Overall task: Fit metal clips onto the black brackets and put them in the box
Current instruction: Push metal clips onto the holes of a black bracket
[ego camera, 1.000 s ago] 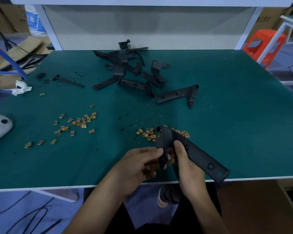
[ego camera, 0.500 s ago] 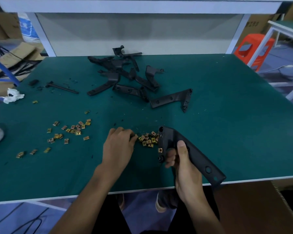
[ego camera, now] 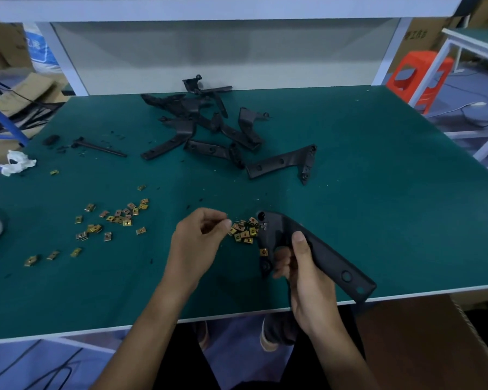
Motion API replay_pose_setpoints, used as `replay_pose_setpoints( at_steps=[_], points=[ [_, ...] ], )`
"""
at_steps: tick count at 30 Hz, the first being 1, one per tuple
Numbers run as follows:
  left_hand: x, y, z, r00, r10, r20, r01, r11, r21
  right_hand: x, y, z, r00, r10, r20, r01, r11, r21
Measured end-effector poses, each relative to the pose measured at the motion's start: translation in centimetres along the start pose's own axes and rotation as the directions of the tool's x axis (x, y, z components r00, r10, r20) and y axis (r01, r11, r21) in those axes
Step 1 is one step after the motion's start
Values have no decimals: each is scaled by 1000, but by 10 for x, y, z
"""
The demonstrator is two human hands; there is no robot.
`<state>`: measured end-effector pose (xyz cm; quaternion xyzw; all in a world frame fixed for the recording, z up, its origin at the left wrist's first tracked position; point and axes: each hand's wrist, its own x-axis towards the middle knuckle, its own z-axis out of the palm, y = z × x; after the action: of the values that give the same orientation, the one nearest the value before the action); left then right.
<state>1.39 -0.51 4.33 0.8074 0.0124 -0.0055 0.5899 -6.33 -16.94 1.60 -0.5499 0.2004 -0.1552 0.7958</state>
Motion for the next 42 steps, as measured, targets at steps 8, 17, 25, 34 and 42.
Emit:
replay_pose_setpoints(
  at_steps=[8,17,25,34,42],
  points=[
    [-21,25,28,949,-168,268,273,864,-423,-1,-11,-2,997,42,70,-53,984,173],
    [-21,30,27,918,-242,313,385,733,-560,-1,-12,-2,994,57,93,-73,981,179],
    [-21,29,25,933,-198,300,338,769,-543,-4,-11,0,995,-4,99,-9,991,134],
    [-6,30,-8,906,-109,409,248,920,-304,0,-5,-2,992,50,112,-45,998,-45],
    [-2,25,-21,868,-112,483,256,936,-243,-6,-10,-4,987,72,147,-47,985,-165]
  ],
)
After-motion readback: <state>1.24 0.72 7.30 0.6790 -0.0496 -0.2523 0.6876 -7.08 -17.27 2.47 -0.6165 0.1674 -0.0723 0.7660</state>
